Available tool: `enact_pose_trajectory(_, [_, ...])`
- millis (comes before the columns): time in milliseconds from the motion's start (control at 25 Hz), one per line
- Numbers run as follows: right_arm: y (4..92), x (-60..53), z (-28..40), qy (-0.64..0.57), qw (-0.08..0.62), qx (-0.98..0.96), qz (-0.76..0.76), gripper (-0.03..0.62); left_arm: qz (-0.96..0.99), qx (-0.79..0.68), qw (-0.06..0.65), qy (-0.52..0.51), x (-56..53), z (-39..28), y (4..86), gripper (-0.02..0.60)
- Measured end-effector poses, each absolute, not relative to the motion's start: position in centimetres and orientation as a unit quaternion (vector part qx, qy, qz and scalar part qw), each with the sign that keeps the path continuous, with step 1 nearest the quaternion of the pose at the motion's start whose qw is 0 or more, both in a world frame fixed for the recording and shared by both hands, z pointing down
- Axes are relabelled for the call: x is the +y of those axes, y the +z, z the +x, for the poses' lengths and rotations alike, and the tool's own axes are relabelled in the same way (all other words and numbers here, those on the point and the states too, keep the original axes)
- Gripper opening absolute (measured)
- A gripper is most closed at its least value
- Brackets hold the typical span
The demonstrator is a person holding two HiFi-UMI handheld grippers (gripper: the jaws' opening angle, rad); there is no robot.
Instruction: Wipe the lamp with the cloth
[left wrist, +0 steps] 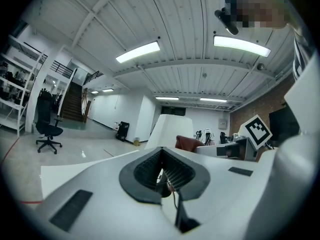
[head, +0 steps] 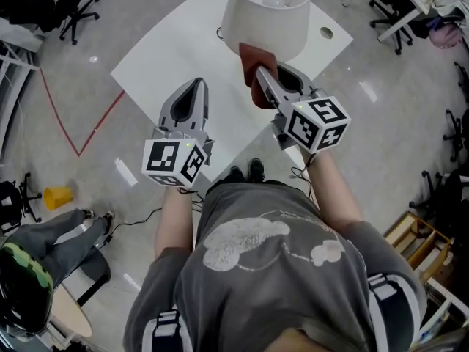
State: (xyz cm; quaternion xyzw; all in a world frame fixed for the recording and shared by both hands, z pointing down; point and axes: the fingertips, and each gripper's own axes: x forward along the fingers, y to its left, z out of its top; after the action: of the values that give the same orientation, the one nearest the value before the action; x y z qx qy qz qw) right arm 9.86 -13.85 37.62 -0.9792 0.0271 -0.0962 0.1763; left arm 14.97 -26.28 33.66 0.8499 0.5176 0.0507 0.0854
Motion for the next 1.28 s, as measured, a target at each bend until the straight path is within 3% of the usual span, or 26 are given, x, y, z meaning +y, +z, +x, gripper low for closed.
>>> enact_pose_trajectory(520, [29.3, -7.3, 8.7, -0.015, 0.108, 0.041, -0.993, 0.086, 0.852, 0.519, 0.068, -0.001, -22.8, 12.7, 28.4, 0.008])
enact_pose_trajectory(720, [30.3, -6.0, 9.7, -0.025, 0.141, 0.101, -0.985, 0.086, 0.877, 0.475, 0.065, 0.0, -21.4, 12.8, 28.8, 0.008])
enact_pose_trajectory(1280, [36.2, -3.9, 8.9, -0.101, 0.146, 0.233, -0.956, 0.086, 0.931, 0.356, 0.073, 0.026, -17.9, 9.3, 32.3, 0.008])
